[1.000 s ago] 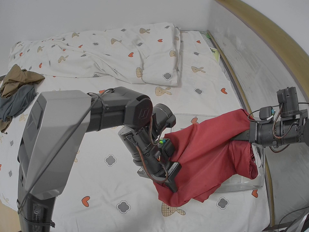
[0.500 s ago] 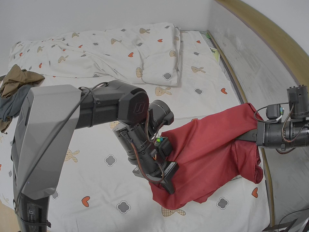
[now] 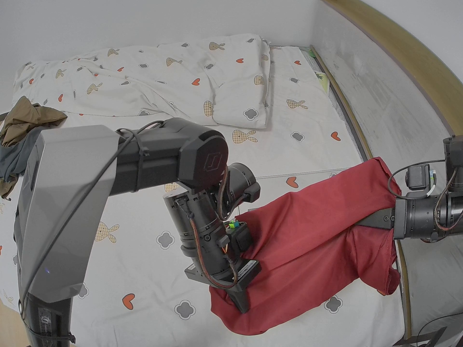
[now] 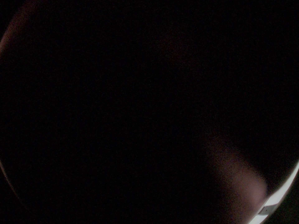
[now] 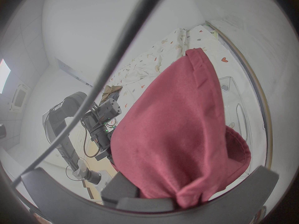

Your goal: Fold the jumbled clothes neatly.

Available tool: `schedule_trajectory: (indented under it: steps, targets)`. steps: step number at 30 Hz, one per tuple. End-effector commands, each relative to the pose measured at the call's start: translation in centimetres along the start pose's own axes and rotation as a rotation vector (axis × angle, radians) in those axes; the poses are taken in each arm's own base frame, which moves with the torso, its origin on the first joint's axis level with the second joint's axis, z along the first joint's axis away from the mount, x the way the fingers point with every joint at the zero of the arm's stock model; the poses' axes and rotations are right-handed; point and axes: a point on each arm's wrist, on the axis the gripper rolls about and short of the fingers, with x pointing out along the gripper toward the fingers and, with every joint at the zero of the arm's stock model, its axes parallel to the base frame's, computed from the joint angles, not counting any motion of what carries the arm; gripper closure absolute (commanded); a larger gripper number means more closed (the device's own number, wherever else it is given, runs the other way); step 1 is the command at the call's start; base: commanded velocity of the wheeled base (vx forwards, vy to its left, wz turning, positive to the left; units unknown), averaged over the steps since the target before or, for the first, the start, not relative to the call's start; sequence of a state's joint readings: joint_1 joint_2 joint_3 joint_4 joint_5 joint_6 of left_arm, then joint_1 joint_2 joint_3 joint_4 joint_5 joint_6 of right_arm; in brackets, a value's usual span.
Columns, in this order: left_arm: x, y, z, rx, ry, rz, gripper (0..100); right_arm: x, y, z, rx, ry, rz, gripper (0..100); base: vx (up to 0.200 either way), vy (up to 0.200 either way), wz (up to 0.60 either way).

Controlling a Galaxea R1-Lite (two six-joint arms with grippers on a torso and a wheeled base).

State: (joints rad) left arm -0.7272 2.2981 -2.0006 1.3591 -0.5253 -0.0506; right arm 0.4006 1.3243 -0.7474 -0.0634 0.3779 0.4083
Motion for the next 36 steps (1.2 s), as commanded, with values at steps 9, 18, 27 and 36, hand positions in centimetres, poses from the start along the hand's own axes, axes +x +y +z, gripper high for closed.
schedule_trajectory:
  steps: [9, 18, 27, 36]
  targets:
    - [-0.7, -1.1, -2.6, -0.060, 0.149, 0.025, 100, -0.1, 1.1, -2.2, -0.030, 0.071, 0.059, 100, 0.000, 0.000, 0.00]
    - [-2.6, -5.7, -5.8, 0.115, 0.081, 0.133, 100, 0.1, 1.1, -2.2, -0.033, 0.074, 0.060, 100, 0.000, 0.000, 0.00]
    - [-5.2, -8.5, -7.9, 0.318, -0.143, 0.283, 100, 0.3, 1.2, -2.4, -0.034, 0.087, 0.068, 100, 0.000, 0.000, 0.00]
    - [-6.3, -8.0, -6.3, 0.452, -0.578, 0.240, 100, 0.0, 1.4, -2.6, -0.041, 0.089, 0.081, 100, 0.000, 0.000, 0.00]
